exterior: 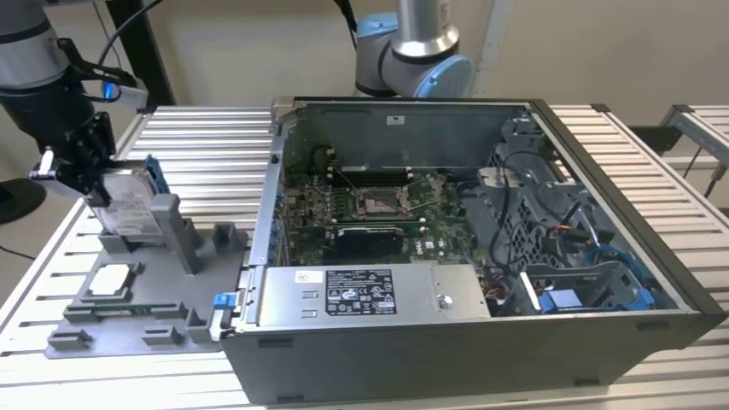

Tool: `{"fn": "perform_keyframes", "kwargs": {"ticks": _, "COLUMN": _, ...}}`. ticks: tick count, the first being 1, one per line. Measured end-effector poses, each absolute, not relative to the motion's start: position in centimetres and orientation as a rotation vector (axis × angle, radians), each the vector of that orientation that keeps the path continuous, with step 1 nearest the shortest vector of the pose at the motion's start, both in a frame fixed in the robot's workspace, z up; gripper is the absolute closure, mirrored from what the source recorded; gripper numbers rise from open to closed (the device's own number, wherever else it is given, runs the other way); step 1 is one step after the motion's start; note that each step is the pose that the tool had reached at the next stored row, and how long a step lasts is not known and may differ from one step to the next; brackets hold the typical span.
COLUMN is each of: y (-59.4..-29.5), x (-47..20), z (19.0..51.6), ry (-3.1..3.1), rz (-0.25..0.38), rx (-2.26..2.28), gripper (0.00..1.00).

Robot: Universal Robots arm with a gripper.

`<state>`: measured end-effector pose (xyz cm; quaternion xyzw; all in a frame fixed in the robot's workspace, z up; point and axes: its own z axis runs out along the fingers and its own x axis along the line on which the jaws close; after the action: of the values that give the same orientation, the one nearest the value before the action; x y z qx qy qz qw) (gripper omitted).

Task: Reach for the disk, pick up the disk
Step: 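Pick up the disk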

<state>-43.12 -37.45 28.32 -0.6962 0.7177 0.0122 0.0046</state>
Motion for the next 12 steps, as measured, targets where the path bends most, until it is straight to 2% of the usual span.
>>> {"fn": "perform_keyframes", "kwargs": {"ticks": 12, "y": -37.4, "x": -43.1, "z": 29.5, "ry": 2.248, "rz": 0.038, "rx": -2.181, "gripper": 1.0}}
